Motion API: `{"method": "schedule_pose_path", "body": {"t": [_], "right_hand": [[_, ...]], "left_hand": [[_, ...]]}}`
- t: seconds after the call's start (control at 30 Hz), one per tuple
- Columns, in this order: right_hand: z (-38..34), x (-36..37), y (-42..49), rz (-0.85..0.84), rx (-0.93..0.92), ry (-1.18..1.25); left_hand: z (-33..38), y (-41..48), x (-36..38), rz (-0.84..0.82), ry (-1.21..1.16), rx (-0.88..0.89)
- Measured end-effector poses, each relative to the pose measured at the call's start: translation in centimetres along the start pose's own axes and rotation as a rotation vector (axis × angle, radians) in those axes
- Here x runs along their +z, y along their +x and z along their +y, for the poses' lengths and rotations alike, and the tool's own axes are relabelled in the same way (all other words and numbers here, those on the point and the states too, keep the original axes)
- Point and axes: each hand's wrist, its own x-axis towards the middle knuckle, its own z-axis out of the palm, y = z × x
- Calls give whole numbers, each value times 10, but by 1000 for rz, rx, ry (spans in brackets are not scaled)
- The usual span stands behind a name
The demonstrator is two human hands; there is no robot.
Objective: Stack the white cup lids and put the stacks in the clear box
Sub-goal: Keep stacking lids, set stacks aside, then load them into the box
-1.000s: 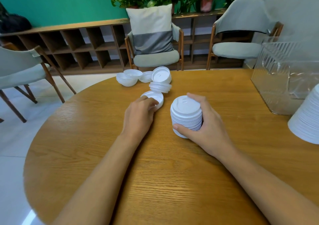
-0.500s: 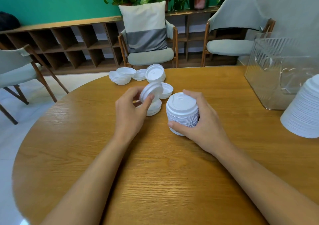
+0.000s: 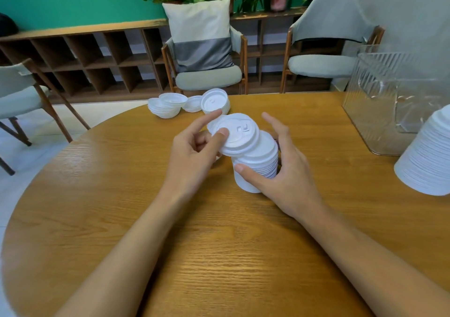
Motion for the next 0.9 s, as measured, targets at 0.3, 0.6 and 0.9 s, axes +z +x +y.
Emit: {"method": "schedule_pose_path", "body": {"t": [0.3, 0.6, 0.9], "right_hand": [[0, 2, 0, 9, -58, -9], [-1, 2, -1, -22, -50, 24], [2, 4, -2, -24, -57, 17]], "left_hand": [[-2, -6, 4, -65, 331, 63], [4, -3, -3, -293, 44, 17], [0, -16, 24, -35, 266, 53]]}}
